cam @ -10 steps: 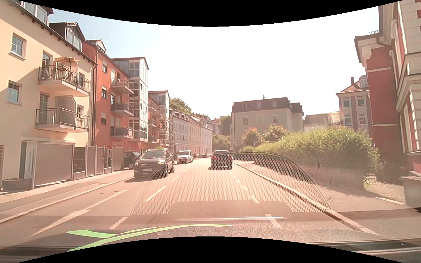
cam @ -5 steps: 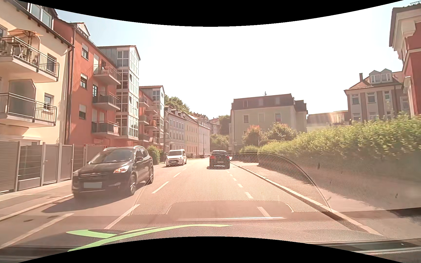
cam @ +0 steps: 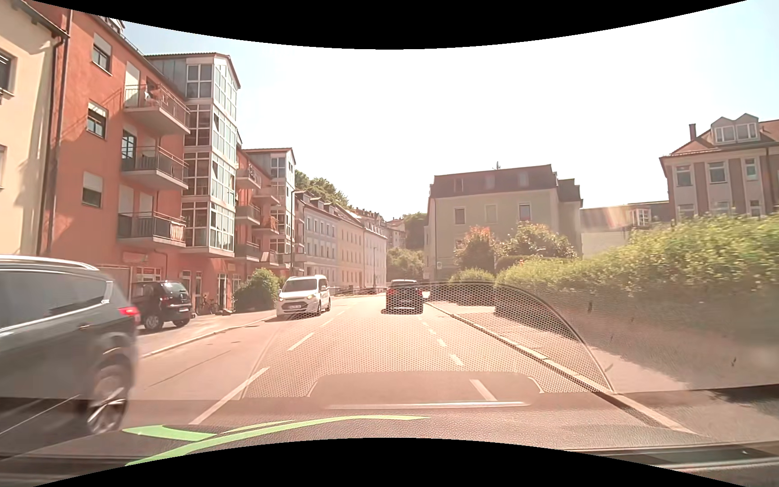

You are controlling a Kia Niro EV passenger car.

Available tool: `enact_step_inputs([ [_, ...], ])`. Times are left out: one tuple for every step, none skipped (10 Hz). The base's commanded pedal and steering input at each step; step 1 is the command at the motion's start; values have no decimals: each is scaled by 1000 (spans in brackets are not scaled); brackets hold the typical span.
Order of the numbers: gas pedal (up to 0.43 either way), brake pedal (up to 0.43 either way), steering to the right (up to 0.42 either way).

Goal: Follow the waypoints while adhering to traffic rules and regulations

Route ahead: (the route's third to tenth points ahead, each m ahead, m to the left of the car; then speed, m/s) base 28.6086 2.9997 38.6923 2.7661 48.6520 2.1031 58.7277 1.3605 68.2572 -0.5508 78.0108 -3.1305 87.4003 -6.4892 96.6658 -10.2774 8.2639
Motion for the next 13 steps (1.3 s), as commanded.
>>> enact_step_inputs([
  [311, 0, 1],
  [311, 0, -3],
  [311, 0, -6],
  [311, 0, -6],
  [311, 0, -6],
  [299, 0, -6],
  [287, 0, -6],
  [280, 0, -6],
  [260, 0, -4],
  [228, 0, -3],
  [197, 0, -3],
  [138, 0, -2],
  [59, 0, -2],
])
